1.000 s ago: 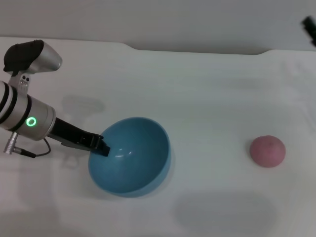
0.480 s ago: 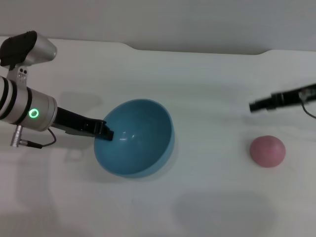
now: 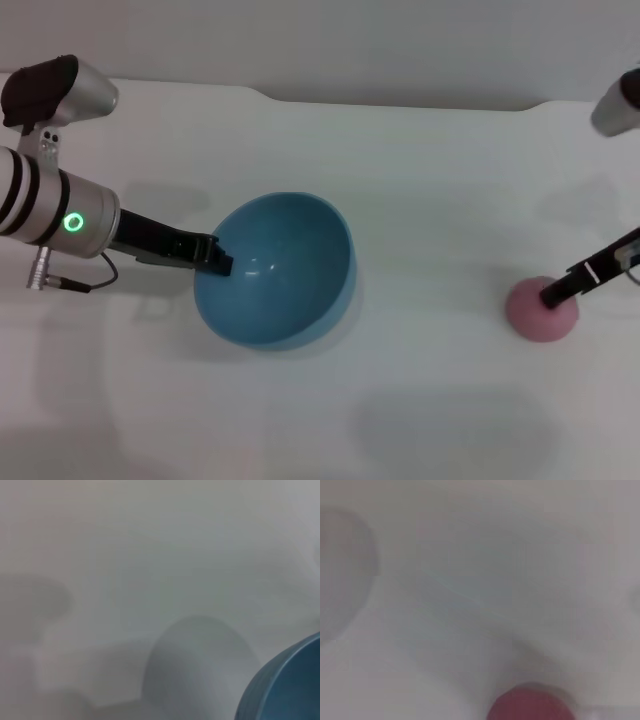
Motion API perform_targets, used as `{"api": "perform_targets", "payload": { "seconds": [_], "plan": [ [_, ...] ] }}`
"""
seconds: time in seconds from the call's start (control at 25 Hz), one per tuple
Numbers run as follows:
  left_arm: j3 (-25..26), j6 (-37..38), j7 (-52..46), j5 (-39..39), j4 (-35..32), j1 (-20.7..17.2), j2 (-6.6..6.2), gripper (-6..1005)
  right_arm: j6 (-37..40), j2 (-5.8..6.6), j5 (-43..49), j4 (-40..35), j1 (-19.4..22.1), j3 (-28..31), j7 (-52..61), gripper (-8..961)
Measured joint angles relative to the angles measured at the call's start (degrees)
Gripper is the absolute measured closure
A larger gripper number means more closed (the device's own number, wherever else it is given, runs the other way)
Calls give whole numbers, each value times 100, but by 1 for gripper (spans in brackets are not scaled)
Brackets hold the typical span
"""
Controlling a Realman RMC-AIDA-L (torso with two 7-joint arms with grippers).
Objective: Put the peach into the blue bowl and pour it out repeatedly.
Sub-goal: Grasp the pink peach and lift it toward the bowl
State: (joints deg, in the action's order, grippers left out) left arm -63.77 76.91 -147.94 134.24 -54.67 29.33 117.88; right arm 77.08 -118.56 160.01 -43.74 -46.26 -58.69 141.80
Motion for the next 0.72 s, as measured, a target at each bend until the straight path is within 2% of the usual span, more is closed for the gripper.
{"api": "perform_targets", "payload": {
  "seconds": [0.4, 0.72],
  "plan": [
    [7, -106, 0, -4, -13, 3, -13, 999, -543, -47, -307, 498, -49, -276, -53, 530],
    [27, -128, 11, -4, -25, 3, -22, 999, -835, -38, -395, 521, 20, -536, -205, 538]
  ]
}}
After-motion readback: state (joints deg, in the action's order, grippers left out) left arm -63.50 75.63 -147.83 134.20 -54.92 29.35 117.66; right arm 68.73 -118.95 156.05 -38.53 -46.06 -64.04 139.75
